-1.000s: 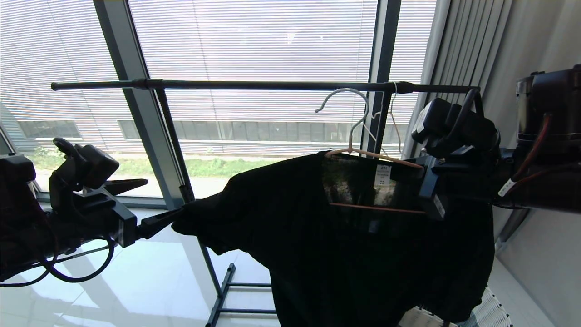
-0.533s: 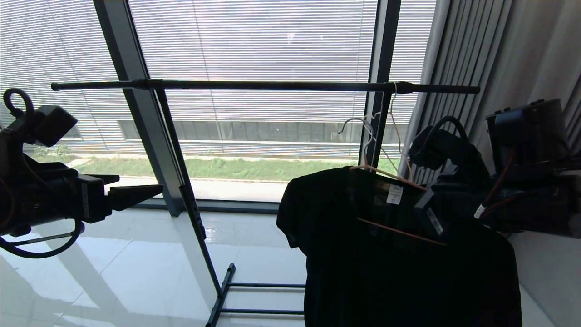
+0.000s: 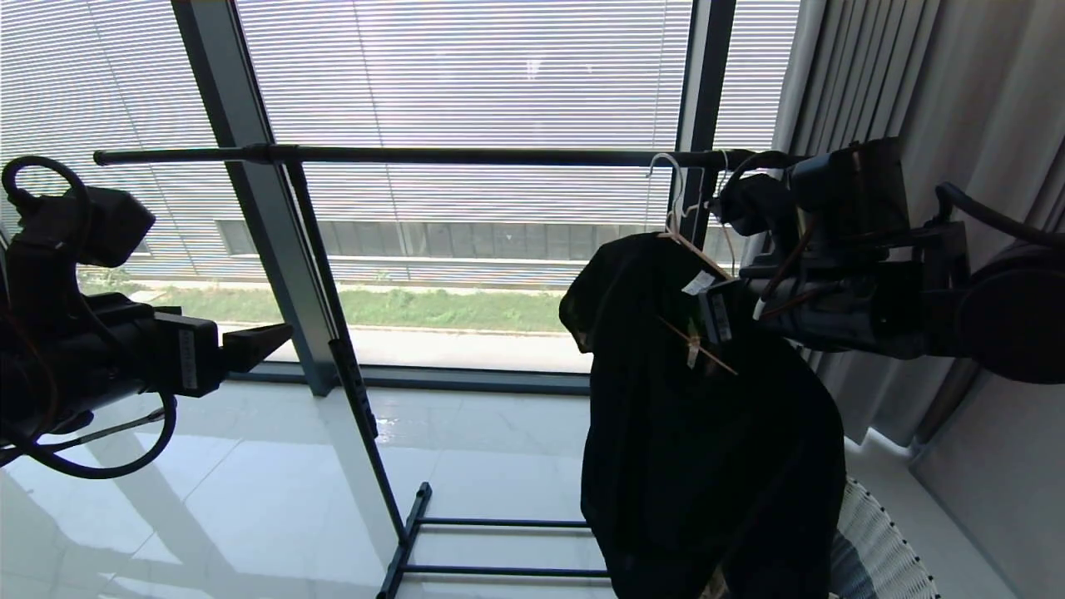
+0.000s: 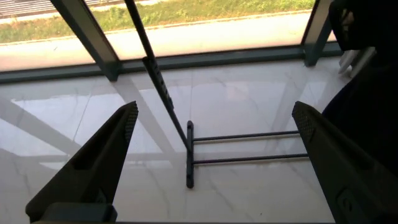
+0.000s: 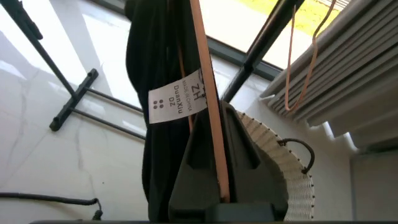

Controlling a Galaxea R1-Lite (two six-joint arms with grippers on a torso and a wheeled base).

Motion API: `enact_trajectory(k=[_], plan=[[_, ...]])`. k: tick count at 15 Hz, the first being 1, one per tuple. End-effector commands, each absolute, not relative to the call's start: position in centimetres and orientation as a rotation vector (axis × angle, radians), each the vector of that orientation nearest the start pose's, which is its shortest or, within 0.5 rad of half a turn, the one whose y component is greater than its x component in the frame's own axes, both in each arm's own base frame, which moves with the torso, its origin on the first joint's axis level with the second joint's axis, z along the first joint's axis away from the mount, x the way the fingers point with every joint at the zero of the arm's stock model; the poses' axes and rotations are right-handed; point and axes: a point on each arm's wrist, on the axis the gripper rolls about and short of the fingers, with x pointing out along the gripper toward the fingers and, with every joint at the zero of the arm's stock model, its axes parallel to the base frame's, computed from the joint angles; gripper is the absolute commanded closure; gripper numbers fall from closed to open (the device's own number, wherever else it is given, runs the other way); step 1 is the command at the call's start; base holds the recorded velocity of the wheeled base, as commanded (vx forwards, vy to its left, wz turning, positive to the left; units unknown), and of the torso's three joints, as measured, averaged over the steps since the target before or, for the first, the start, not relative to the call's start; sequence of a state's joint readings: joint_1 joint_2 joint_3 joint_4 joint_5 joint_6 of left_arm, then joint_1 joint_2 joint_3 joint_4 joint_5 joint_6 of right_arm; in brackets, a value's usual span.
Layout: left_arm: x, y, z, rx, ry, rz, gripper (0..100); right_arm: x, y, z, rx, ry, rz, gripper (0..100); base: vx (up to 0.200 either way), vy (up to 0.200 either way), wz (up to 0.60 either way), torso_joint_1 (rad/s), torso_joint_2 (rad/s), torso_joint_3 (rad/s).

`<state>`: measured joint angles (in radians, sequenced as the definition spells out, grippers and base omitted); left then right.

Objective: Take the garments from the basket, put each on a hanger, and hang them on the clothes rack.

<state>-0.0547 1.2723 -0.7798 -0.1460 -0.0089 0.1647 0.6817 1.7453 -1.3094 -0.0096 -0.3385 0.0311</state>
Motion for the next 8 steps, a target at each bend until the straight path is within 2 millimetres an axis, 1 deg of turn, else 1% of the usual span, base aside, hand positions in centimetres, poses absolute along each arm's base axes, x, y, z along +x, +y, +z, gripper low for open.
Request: enact_trajectory(k=[1, 2, 4, 5, 8], plan=[[19.6, -1.3, 23.3, 0.183, 0.345, -0.107, 0, 27.2, 21.0, 24.4, -0.180, 0.383, 0.326, 100, 0.000, 0.000, 0.00, 0.000, 0.00, 0.000], [19.6, -1.4, 23.2, 0.191, 0.351, -0.111, 0, 27.2, 21.0, 24.8, -0.173, 0.368, 0.327, 100, 0.000, 0.000, 0.00, 0.000, 0.00, 0.000], [19.6, -1.4, 22.9, 0.192, 0.360, -0.125, 0, 27.4, 21.1, 26.1, -0.153, 0.322, 0.330, 100, 0.200, 0.000, 0.00, 0.002, 0.00, 0.005], [19.5, -1.6, 22.7, 0.195, 0.365, -0.136, 0, 27.5, 21.1, 26.4, -0.149, 0.312, 0.330, 100, 0.200, 0.000, 0.00, -0.012, 0.00, 0.007], [19.2, -1.9, 22.5, 0.198, 0.369, -0.149, 0, 27.6, 20.9, 26.6, -0.145, 0.305, 0.321, 100, 0.200, 0.000, 0.00, -0.001, 0.00, 0.002]])
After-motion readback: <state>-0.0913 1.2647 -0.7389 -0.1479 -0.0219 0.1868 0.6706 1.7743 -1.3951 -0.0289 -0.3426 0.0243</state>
